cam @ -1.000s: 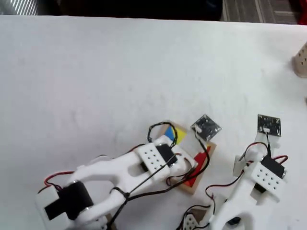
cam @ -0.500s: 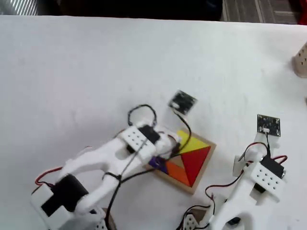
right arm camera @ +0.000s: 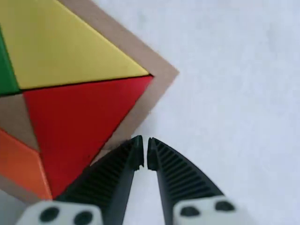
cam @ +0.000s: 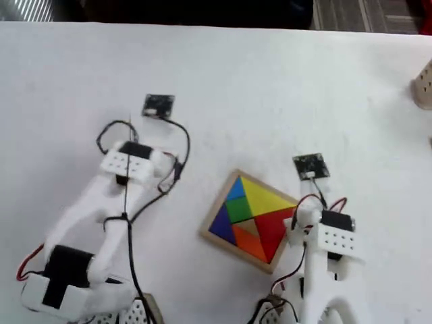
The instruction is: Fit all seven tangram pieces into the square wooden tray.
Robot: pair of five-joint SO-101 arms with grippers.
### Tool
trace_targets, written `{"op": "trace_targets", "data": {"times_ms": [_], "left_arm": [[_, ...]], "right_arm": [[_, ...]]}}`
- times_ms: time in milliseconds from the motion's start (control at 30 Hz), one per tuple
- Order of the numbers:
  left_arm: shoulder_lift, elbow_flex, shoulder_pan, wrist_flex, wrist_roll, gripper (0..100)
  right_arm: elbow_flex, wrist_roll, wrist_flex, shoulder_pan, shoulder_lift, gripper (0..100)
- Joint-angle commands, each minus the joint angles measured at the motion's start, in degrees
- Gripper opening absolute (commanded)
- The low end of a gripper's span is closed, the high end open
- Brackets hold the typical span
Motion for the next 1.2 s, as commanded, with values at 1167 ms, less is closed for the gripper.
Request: {"op": "trace_targets", "data": {"times_ms": [1167], "left_arm": [[-35.6, 27.2, -14.3, -9.8, -11.9, 7]], "right_arm": [[-2.2, -15.1, -6.2, -11.7, -11.9, 1.8]]}}
